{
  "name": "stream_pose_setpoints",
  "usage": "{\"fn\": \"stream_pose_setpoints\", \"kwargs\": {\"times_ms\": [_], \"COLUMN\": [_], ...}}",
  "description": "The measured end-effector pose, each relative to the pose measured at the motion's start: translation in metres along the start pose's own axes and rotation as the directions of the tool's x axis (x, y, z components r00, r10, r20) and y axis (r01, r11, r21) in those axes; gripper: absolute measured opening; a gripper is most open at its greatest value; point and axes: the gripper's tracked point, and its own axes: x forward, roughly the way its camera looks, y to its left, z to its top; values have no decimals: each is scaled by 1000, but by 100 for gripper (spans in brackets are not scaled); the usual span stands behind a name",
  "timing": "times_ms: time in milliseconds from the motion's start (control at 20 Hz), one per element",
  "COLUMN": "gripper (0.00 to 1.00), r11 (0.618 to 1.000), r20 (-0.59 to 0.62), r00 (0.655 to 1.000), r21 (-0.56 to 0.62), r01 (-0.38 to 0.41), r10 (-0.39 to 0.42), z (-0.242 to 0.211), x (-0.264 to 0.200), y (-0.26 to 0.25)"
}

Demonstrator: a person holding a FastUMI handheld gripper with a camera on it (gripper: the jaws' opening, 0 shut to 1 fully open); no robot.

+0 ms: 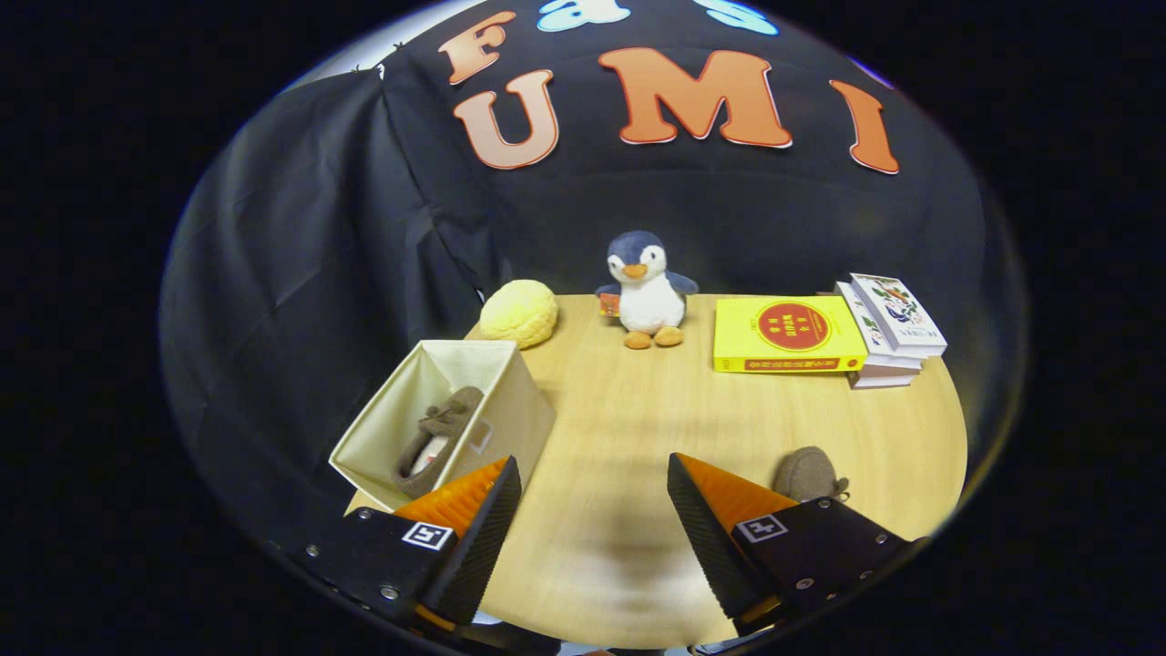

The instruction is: Open the storage box then place both shoes into the box .Put the left shoe in first, then the right shoe, with the right side of both shoes facing outward in a uniform manner.

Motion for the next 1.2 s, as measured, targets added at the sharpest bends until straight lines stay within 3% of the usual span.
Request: {"fn": "stream_pose_setpoints", "kwargs": {"times_ms": [350, 850, 1050, 1200], "gripper": [97, 96, 92, 82], "r11": [993, 978, 977, 977], "r20": [-33, -115, -150, -165], "r00": [994, 971, 966, 963], "r21": [52, 5, -36, -62], "r01": [103, 210, 209, 204], "r10": [-101, -208, -212, -211], "z": [-42, -111, -133, -143], "x": [-11, -15, -2, 15], "y": [-100, -208, -232, -243]}}
